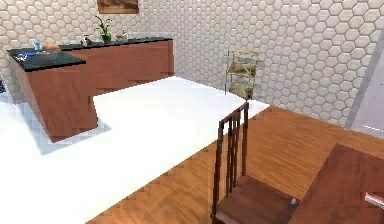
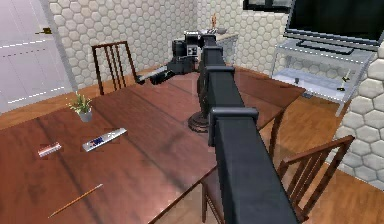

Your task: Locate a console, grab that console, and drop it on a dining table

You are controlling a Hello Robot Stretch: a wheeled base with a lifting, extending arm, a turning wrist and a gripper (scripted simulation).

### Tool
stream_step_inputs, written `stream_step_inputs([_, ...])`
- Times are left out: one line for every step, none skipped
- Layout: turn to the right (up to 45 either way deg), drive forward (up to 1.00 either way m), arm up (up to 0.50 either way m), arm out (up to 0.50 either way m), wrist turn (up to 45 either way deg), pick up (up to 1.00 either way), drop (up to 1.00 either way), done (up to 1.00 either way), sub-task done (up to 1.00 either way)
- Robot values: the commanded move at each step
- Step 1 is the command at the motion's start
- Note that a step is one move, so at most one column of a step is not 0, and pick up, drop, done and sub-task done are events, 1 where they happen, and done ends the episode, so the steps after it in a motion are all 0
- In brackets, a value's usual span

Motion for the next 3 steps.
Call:
stream_step_inputs([0.0,0.00,0.00,0.00,45.0,0.00,0.00,0.00,0.00])
stream_step_inputs([0.0,0.00,-0.32,0.00,0.0,0.00,0.00,0.00,0.00])
stream_step_inputs([0.0,0.00,0.00,0.00,0.0,0.00,1.00,0.00,0.00])
